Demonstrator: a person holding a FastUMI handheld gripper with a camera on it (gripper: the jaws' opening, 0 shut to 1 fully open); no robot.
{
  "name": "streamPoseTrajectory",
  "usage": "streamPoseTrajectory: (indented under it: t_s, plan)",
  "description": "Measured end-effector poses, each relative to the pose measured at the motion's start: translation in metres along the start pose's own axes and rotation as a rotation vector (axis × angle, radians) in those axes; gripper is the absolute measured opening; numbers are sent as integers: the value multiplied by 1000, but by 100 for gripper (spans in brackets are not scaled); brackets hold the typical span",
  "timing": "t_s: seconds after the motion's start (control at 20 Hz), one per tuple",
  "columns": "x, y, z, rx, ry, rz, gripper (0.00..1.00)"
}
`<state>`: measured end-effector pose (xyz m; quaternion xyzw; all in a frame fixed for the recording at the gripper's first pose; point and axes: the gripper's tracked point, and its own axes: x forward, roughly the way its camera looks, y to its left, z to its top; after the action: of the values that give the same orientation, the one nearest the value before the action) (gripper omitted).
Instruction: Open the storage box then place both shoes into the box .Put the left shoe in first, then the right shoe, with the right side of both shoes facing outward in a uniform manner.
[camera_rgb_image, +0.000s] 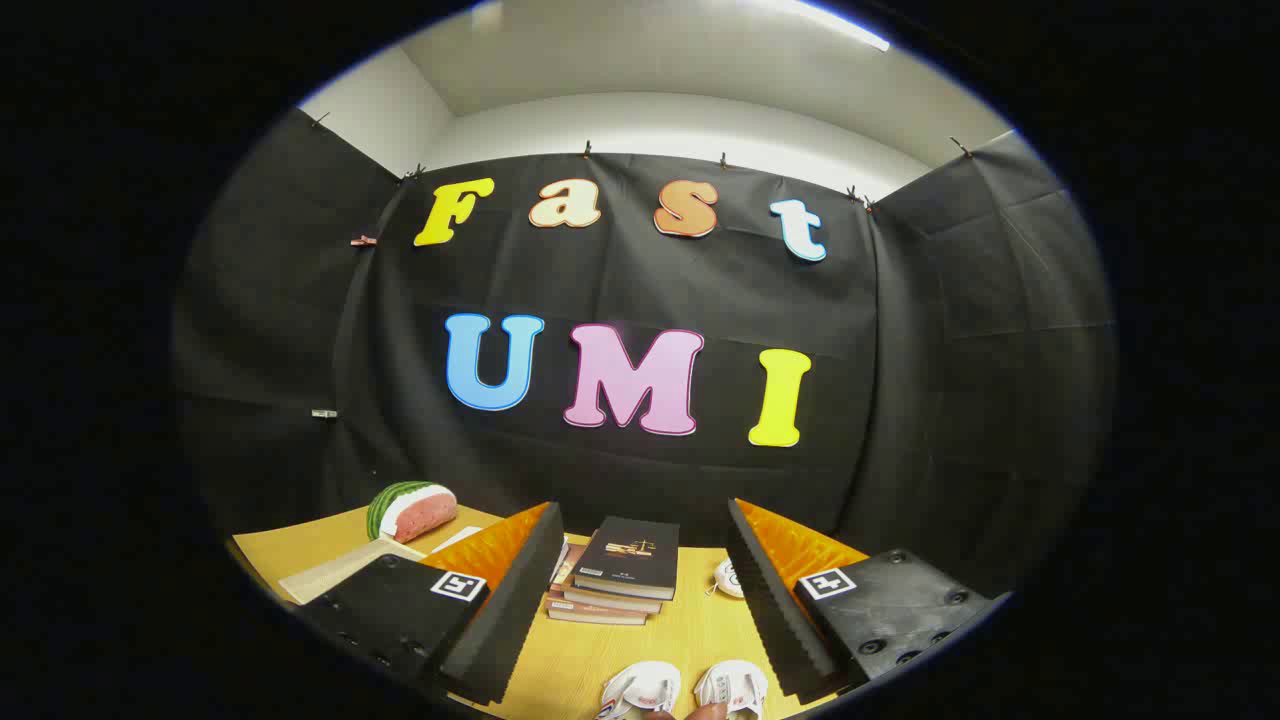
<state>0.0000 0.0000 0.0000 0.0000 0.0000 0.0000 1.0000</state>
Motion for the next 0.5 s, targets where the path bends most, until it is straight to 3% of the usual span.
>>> streamPoseTrajectory:
  t_s: [0.5]
  plan:
    - [-6,0,-3,-3,12,16,97]
